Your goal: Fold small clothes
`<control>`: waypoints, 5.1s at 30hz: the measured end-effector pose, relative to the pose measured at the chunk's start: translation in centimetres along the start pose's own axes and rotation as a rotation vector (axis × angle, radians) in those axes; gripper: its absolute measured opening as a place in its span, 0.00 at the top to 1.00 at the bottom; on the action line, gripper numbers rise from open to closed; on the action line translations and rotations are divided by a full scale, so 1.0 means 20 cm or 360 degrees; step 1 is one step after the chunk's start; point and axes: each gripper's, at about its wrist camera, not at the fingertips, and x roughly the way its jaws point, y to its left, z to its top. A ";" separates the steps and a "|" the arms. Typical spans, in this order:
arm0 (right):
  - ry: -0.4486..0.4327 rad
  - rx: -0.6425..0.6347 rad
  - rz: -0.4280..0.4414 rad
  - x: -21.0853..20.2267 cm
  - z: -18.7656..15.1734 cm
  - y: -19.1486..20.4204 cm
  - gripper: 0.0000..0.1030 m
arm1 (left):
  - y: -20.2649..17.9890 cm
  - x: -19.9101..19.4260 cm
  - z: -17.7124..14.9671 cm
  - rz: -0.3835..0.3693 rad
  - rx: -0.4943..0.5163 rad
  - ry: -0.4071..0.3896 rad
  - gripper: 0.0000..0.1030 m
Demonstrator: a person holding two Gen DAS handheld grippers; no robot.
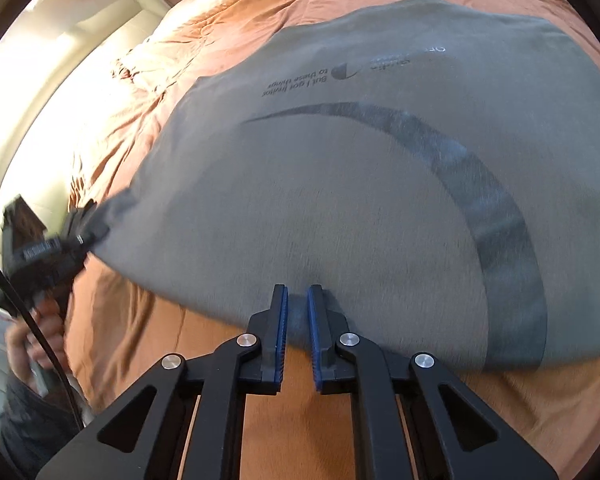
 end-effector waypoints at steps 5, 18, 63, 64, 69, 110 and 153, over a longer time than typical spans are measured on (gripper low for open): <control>0.0015 0.0023 0.0008 0.01 0.00 0.01 0.97 | -0.26 -0.10 0.09 -0.0178 0.0108 -0.0080 0.95; 0.0001 0.0109 0.0111 -0.01 0.01 -0.10 0.99 | -1.04 0.00 0.23 -0.0444 0.0479 -0.0011 0.96; -0.0371 0.0196 -0.0194 -0.99 -0.26 -0.85 0.49 | -1.68 0.80 -0.50 -0.0381 0.0975 0.0685 0.46; -0.0360 0.0152 -0.0206 -0.98 -0.23 -0.83 0.49 | -1.64 0.80 -0.48 -0.0349 0.0959 0.0674 0.46; -0.0276 -0.0055 -0.0261 -0.90 -0.09 -0.76 0.49 | -1.39 0.74 -0.40 -0.0196 0.0834 0.0624 0.47; -0.0132 -0.0391 -0.0503 -0.71 0.22 -0.62 0.39 | -0.95 0.82 -0.32 0.0082 0.0553 0.0650 0.66; -0.0140 -0.0176 -0.0521 -0.21 0.92 -0.90 0.87 | -1.01 1.10 -0.11 0.0129 0.0661 0.0688 0.66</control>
